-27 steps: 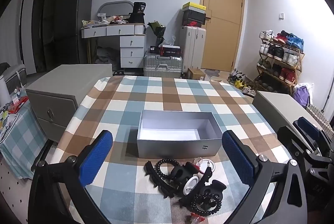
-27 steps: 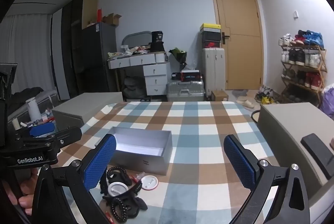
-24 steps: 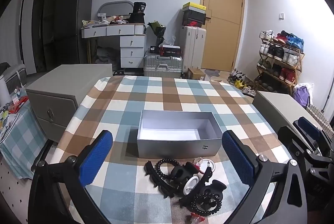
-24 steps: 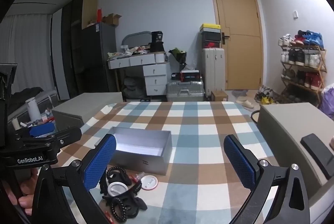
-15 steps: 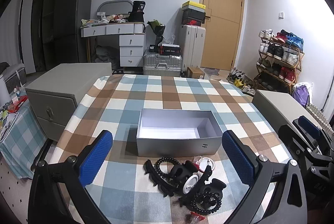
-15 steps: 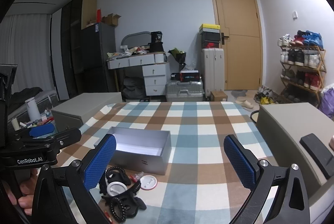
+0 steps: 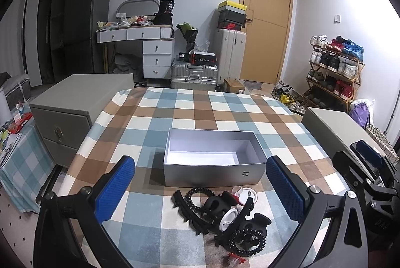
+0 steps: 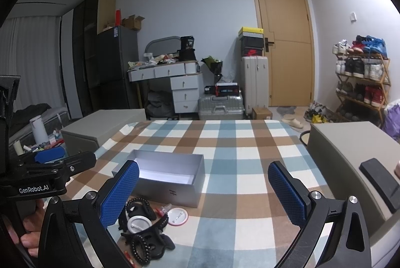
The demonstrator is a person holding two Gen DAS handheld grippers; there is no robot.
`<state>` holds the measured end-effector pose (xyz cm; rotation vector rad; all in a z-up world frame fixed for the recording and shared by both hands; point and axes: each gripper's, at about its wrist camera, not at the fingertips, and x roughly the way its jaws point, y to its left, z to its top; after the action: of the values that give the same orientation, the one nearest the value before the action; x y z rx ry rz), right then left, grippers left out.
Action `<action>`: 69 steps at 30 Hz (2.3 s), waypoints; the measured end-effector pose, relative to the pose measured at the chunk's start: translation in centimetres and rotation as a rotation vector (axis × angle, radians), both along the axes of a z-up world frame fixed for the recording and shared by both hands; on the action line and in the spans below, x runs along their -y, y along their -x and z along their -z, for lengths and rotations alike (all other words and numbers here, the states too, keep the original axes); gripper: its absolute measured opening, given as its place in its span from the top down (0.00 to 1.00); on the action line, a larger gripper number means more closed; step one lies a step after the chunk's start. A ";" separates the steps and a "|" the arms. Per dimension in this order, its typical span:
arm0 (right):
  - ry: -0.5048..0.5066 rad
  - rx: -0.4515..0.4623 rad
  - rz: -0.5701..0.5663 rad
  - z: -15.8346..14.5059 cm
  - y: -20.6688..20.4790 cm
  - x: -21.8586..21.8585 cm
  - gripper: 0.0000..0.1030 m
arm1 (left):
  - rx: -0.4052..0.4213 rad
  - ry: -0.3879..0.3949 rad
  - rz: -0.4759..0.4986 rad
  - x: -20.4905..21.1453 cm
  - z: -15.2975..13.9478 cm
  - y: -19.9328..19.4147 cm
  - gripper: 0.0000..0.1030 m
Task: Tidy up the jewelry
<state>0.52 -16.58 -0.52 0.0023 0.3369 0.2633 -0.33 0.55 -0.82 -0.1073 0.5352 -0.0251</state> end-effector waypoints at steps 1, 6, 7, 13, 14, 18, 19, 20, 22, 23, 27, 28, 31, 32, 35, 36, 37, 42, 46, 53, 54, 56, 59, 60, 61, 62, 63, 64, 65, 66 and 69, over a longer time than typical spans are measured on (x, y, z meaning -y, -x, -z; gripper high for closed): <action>-0.002 0.000 0.000 0.1 0.0 0.1 0.00 | 0.000 -0.001 -0.001 0.0 0.0 0.0 0.01; -0.002 0.005 -0.003 0.1 0.0 0.1 0.00 | -0.001 -0.002 0.001 0.0 0.0 0.0 0.01; -0.008 0.003 -0.003 0.0 -0.1 0.0 0.00 | -0.002 0.000 0.000 -0.1 0.0 0.0 0.01; -0.004 -0.012 -0.007 0.4 -0.2 -0.4 0.00 | -0.006 0.003 0.001 -0.1 0.1 0.0 0.01; -0.002 -0.014 -0.009 0.5 -0.2 -0.4 0.00 | -0.006 0.003 0.000 -0.1 0.2 0.0 0.01; -0.005 -0.037 -0.025 0.7 -0.5 -0.8 0.00 | -0.011 0.005 -0.005 -0.4 0.5 0.0 0.01; -0.006 -0.041 -0.032 0.8 -0.5 -0.9 0.00 | -0.011 0.003 -0.008 -0.5 0.5 0.0 0.01; -0.007 -0.049 -0.042 0.9 -0.5 -1.1 0.00 | -0.011 0.001 -0.010 -0.5 0.5 0.0 0.01; -0.007 -0.066 -0.068 1.3 -0.6 -1.4 0.00 | -0.014 0.001 -0.019 -0.9 0.8 0.0 0.01; -0.011 -0.097 -0.082 1.4 -0.7 -1.6 0.00 | -0.017 0.001 -0.023 -1.1 0.9 0.0 0.01; -0.027 -0.176 -0.158 2.5 -1.0 -2.8 0.00 | -0.036 -0.002 -0.054 -2.3 1.7 -0.1 0.01; -0.022 -0.199 -0.180 3.0 -1.1 -3.1 0.00 | -0.040 -0.007 -0.062 -2.6 1.9 -0.1 0.01; -0.027 -0.256 -0.242 4.5 -1.6 -4.0 0.00 | -0.068 -0.014 -0.084 -3.7 3.1 0.1 0.01; -0.018 -0.278 -0.258 5.0 -1.7 -4.3 0.00 | -0.075 -0.016 -0.089 -3.9 3.3 0.2 0.01; 0.010 -0.310 -0.299 6.7 -1.8 -5.3 0.00 | -0.101 -0.020 -0.110 -4.8 4.2 0.5 0.01; 0.013 -0.320 -0.307 6.9 -1.5 -5.6 0.00 | -0.112 -0.021 -0.119 -5.2 4.6 0.6 0.01; 0.040 -0.327 -0.313 7.4 -1.6 -5.9 0.00 | -0.118 -0.022 -0.122 -5.3 4.8 0.7 0.01; 0.109 -0.358 -0.302 9.1 -1.6 -6.3 0.00 | -0.144 -0.018 -0.134 -6.1 5.6 1.2 0.01; 0.115 -0.369 -0.280 9.5 -0.8 -6.2 0.04 | -0.150 -0.019 -0.133 -6.2 5.9 1.4 0.01; 0.153 -0.343 -0.266 9.7 0.4 -6.6 0.37 | -0.151 -0.023 -0.131 -6.2 6.3 1.6 0.01; 0.161 -0.337 -0.262 9.8 0.5 -6.7 0.39 | -0.152 -0.025 -0.132 -6.2 6.3 1.6 0.01; 0.177 -0.333 -0.259 9.8 0.5 -6.9 0.54 | -0.154 -0.022 -0.130 -6.4 6.5 1.6 0.01; 0.200 -0.335 -0.257 10.1 0.6 -7.3 0.74 | -0.162 -0.022 -0.130 -6.4 6.8 1.7 0.01; 0.206 -0.334 -0.254 10.1 0.6 -7.3 0.77 | -0.165 -0.024 -0.128 -6.5 6.9 1.7 0.01; 0.212 -0.328 -0.249 10.1 0.7 -7.3 0.81 | -0.167 -0.025 -0.128 -6.4 7.0 1.7 0.01; 0.218 -0.322 -0.244 10.1 0.8 -7.2 0.88 | -0.169 -0.025 -0.128 -6.4 7.1 1.8 0.01; 0.221 -0.319 -0.244 10.1 0.9 -7.2 0.91 | -0.172 -0.026 -0.126 -6.4 7.1 1.8 0.01; 0.219 -0.317 -0.246 10.1 0.9 -7.1 0.91 | -0.176 -0.027 -0.125 -6.4 7.2 1.8 0.01; 0.218 -0.318 -0.246 10.1 1.0 -7.0 0.92 | -0.178 -0.028 -0.124 -6.4 7.3 1.8 0.01; 0.211 -0.316 -0.246 10.1 1.0 -6.9 0.92 | -0.179 -0.030 -0.121 -6.3 7.3 1.9 0.01; 0.177 -0.299 -0.259 9.7 1.3 -6.4 0.92 | -0.181 -0.035 -0.115 -6.1 7.3 1.9 0.01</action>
<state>-0.75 -10.14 -10.25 -0.1785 0.6585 0.4913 -2.24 6.63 -8.09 -0.1069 0.7092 0.1074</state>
